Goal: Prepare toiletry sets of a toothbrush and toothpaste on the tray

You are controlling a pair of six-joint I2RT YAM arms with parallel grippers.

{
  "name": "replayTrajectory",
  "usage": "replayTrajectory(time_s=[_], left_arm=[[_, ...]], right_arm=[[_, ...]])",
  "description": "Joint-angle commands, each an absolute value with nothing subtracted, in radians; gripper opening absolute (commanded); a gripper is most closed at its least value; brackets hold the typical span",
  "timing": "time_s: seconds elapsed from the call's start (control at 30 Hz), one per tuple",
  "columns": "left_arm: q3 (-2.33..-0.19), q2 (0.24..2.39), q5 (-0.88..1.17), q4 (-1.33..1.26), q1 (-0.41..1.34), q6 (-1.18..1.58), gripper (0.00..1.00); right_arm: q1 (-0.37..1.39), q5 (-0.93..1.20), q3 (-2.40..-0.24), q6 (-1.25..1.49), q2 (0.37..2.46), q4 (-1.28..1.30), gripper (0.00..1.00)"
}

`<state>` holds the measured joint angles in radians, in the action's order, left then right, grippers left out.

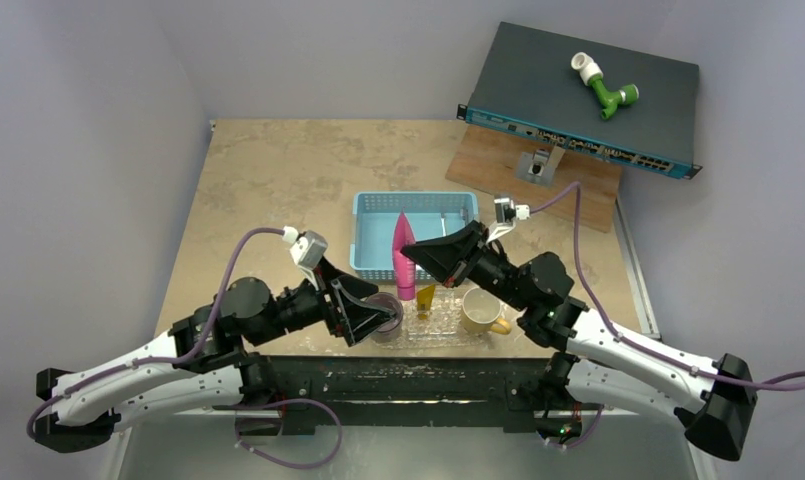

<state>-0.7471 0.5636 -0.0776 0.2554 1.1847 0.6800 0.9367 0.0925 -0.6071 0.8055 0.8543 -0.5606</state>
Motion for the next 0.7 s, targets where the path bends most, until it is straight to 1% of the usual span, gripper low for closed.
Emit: replayTrajectory(time_s=[0.0,0.2,0.33,0.47,0.67], left_arm=[[-0.727,0.565,-0.025,0.105,1.18,0.71,0.87],[-0.723,0.586,-0.005,0.05,1.18,0.722,0.8],[-0.73,0.601,0.036,0.028,1.18,0.72,0.71],[-0.73,0.604,0.052,0.015,1.18,0.72,0.57],[-0.73,0.618,0.071,-0.029,1.18,0.73,0.39]], right_arm=[[0.978,0.133,-0.593,0.883,0.862,-0.797,0.0],[1.046,0.107,-0.602,0.888,0.894,-0.855,0.0],[1.075,0.077,-0.608,0.873,0.9,-0.861,0.0],[1.094,0.054,-0.61,0.86,0.903,-0.855,0.0],[1.114,0.03,-0.615,0.843,0.915,-0.852,0.0]])
